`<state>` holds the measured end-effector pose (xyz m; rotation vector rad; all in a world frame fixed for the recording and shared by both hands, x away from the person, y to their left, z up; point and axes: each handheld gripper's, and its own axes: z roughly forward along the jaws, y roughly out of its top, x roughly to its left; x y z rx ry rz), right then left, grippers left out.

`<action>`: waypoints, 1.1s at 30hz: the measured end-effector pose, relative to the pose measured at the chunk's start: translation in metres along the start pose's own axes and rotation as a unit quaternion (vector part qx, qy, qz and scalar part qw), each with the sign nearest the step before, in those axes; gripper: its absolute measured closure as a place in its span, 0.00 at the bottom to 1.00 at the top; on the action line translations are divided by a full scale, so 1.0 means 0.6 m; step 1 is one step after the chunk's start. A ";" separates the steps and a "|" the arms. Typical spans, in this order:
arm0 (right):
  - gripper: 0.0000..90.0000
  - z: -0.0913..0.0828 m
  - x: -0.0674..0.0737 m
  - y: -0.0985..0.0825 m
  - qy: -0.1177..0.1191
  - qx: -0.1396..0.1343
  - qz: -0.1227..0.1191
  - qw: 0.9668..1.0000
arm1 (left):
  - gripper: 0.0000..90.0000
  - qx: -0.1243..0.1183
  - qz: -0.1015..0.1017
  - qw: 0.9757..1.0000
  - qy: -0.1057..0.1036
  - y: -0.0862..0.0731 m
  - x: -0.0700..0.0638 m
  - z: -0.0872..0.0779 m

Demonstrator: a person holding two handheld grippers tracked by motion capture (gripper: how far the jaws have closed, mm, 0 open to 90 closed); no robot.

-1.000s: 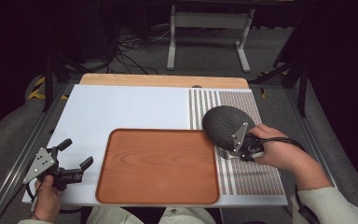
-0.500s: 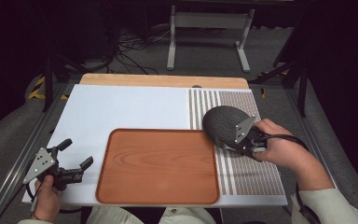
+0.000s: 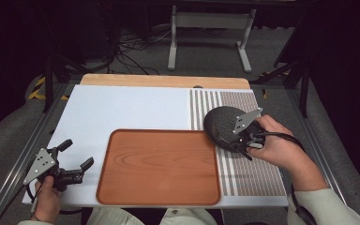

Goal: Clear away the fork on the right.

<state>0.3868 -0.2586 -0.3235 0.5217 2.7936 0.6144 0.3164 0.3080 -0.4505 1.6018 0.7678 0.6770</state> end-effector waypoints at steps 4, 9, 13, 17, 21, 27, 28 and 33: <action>0.94 0.001 0.004 0.012 0.005 -0.011 0.023 1.000 | 0.00 -0.001 0.000 1.000 0.000 0.000 0.000 0.000; 0.94 0.008 0.012 0.027 0.004 -0.017 0.040 0.999 | 0.00 -0.001 0.001 1.000 0.000 0.000 0.000 0.000; 0.94 0.016 0.018 0.039 0.014 -0.020 0.069 0.997 | 0.00 -0.001 0.001 1.000 -0.001 0.000 0.000 0.000; 0.94 0.028 0.026 0.054 0.027 -0.018 0.101 0.994 | 0.00 -0.001 0.001 1.000 0.000 0.000 0.001 0.000; 0.94 0.038 0.034 0.068 0.042 -0.013 0.132 0.990 | 0.00 -0.001 0.002 1.000 -0.001 0.001 0.001 -0.001; 0.94 0.052 0.044 0.086 0.046 -0.005 0.163 0.986 | 0.00 -0.001 0.002 1.000 -0.001 0.001 0.001 -0.001; 0.94 0.052 0.044 0.086 0.046 -0.005 0.163 0.986 | 0.00 -0.001 0.002 1.000 -0.001 0.001 0.001 -0.001; 0.94 0.063 0.053 0.097 0.052 0.010 0.192 0.980 | 0.00 -0.001 0.002 1.000 -0.002 0.001 0.001 -0.001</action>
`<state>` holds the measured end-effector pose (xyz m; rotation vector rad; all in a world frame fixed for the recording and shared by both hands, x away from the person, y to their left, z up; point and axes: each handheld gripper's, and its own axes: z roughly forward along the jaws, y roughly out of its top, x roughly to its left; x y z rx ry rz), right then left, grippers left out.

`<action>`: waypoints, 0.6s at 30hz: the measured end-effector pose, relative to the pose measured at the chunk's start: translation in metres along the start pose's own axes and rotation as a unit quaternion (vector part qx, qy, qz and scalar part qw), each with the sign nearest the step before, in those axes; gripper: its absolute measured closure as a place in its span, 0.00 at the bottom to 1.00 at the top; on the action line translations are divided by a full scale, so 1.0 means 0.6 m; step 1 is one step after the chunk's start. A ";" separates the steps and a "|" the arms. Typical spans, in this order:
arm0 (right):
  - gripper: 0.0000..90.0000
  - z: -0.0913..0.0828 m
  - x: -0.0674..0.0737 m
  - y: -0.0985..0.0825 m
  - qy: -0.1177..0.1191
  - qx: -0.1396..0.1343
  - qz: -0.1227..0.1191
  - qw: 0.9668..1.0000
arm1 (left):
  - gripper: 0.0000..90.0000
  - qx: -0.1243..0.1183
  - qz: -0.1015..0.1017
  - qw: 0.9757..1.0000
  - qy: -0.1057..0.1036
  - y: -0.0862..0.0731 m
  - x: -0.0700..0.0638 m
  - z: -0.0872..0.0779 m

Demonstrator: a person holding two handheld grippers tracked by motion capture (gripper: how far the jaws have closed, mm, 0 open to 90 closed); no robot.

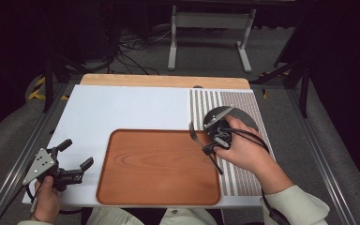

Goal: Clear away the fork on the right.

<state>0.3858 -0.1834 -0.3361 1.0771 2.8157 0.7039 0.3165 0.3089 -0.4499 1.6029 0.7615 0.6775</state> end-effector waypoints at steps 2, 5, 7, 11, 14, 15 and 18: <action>0.94 0.004 0.005 0.002 0.006 0.008 0.016 1.000 | 0.00 0.000 0.000 1.000 0.000 0.000 0.000 0.000; 0.94 0.011 0.014 0.007 -0.004 0.020 0.027 0.999 | 0.00 0.001 0.000 1.000 0.000 0.000 0.000 0.000; 0.94 0.014 0.017 0.009 -0.005 0.023 0.030 0.999 | 0.00 0.000 0.000 1.000 0.000 0.000 0.000 0.000; 0.94 0.023 0.023 0.015 -0.001 0.033 0.042 0.999 | 0.00 0.001 0.000 1.000 0.000 0.000 0.001 0.000; 0.94 0.030 0.026 0.017 0.003 0.041 0.060 0.997 | 0.00 0.000 -0.001 1.000 0.001 0.000 0.000 0.000; 0.94 0.033 0.027 0.018 0.003 0.043 0.067 0.997 | 0.00 0.000 -0.001 1.000 0.001 0.000 0.000 0.000; 0.94 0.043 0.028 0.019 0.001 0.051 0.081 0.995 | 0.00 0.000 -0.001 1.000 0.001 0.000 0.001 -0.001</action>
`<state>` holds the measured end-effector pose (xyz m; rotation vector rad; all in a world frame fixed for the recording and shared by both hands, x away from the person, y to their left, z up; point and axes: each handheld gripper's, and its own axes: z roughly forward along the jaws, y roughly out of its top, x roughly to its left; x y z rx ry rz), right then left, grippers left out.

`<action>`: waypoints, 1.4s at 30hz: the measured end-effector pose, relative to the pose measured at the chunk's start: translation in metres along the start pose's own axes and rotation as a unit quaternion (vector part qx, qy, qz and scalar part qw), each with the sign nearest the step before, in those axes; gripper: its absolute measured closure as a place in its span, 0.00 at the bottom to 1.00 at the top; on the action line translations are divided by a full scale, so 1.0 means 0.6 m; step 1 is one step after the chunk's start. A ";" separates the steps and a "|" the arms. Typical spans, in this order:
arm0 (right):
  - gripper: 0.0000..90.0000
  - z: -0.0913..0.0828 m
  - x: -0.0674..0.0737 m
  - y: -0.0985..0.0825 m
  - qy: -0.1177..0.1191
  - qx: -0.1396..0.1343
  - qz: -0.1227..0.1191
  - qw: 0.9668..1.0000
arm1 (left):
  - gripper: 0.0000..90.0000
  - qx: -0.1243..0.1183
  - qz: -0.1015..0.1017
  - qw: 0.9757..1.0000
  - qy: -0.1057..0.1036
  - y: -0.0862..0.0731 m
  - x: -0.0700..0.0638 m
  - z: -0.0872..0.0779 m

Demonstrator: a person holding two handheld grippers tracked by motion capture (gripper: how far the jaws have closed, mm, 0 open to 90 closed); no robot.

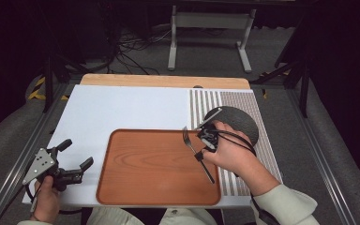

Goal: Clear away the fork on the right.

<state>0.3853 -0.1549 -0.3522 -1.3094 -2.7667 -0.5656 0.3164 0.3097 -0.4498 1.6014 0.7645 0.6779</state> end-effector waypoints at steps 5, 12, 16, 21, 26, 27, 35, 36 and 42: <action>0.94 0.015 0.001 0.000 0.000 0.010 0.021 1.000 | 0.00 0.000 -0.001 1.000 0.000 0.000 0.000 0.001; 0.94 0.027 0.000 0.001 -0.002 0.029 0.042 0.999 | 0.00 0.000 -0.001 1.000 0.001 0.000 0.000 0.000; 0.94 0.039 -0.001 0.000 -0.004 0.040 0.055 0.998 | 0.00 0.000 -0.001 1.000 0.000 0.000 0.000 0.001; 0.94 0.052 -0.003 0.001 -0.003 0.055 0.065 0.996 | 0.00 0.001 -0.001 1.000 0.001 0.000 0.000 0.000; 0.94 0.062 -0.004 0.003 -0.006 0.068 0.074 0.995 | 0.00 0.001 0.000 1.000 0.000 0.000 0.000 0.001; 0.94 0.064 -0.005 0.003 -0.006 0.072 0.077 0.994 | 0.00 0.001 0.000 1.000 0.000 0.000 0.000 0.001; 0.94 0.079 -0.008 0.005 -0.008 0.092 0.095 0.991 | 0.00 0.000 0.001 1.000 0.000 0.000 0.000 0.000; 0.94 0.079 -0.008 0.005 -0.008 0.092 0.095 0.991 | 0.00 0.000 0.001 1.000 0.000 0.000 0.000 0.000; 0.94 0.085 -0.009 0.006 -0.009 0.097 0.097 0.991 | 0.00 0.000 0.001 1.000 0.000 0.000 0.000 0.001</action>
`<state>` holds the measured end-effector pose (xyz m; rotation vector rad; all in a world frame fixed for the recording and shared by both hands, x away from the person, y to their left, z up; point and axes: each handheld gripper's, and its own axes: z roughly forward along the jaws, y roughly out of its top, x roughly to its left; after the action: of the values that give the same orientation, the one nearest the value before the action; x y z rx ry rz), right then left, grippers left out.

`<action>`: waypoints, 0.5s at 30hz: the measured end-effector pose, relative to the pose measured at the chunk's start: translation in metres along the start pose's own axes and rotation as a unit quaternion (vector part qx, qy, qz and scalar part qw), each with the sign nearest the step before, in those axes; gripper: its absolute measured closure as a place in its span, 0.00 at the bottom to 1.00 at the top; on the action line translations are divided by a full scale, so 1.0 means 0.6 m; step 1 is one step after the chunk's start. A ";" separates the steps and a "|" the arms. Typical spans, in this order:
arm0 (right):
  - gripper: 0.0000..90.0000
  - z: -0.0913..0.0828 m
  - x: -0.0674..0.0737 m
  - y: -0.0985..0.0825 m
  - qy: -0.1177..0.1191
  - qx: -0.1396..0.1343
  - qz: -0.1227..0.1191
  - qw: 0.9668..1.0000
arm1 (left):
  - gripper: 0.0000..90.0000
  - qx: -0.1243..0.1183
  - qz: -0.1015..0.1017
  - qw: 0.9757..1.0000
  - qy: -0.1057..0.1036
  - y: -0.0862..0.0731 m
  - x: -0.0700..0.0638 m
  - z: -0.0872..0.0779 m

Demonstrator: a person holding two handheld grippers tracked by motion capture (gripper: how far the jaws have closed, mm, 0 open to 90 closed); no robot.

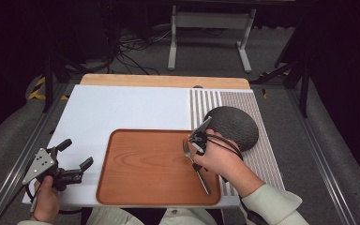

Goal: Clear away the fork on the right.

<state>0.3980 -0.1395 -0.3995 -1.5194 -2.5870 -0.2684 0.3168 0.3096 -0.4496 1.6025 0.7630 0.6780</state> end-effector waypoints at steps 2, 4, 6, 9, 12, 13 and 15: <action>0.94 0.002 -0.001 0.001 0.000 0.002 0.002 1.000 | 0.00 0.000 0.001 1.000 0.000 0.000 0.000 0.000; 0.94 0.005 -0.001 0.001 0.001 0.005 0.005 1.000 | 0.00 0.000 0.000 1.000 0.000 0.000 0.000 0.000; 0.94 0.007 -0.002 0.002 0.003 0.009 0.010 1.000 | 0.00 0.000 0.000 1.000 0.000 0.000 0.000 0.000; 0.94 0.010 -0.003 0.002 0.004 0.012 0.016 1.000 | 0.00 0.000 0.000 1.000 0.000 0.000 0.000 0.000; 0.94 0.012 -0.003 0.003 0.003 0.016 0.020 1.000 | 0.00 0.000 0.000 1.000 0.000 0.000 0.000 0.000; 0.94 0.013 -0.003 0.003 0.003 0.017 0.021 1.000 | 0.00 -0.001 -0.001 1.000 0.000 0.000 0.000 0.000; 0.94 0.014 -0.004 0.003 0.002 0.018 0.024 1.000 | 0.00 -0.001 -0.001 1.000 0.000 0.000 0.000 0.000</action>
<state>0.4007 -0.1385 -0.4078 -1.5649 -2.5340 -0.2192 0.3166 0.3097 -0.4494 1.6003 0.7640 0.6772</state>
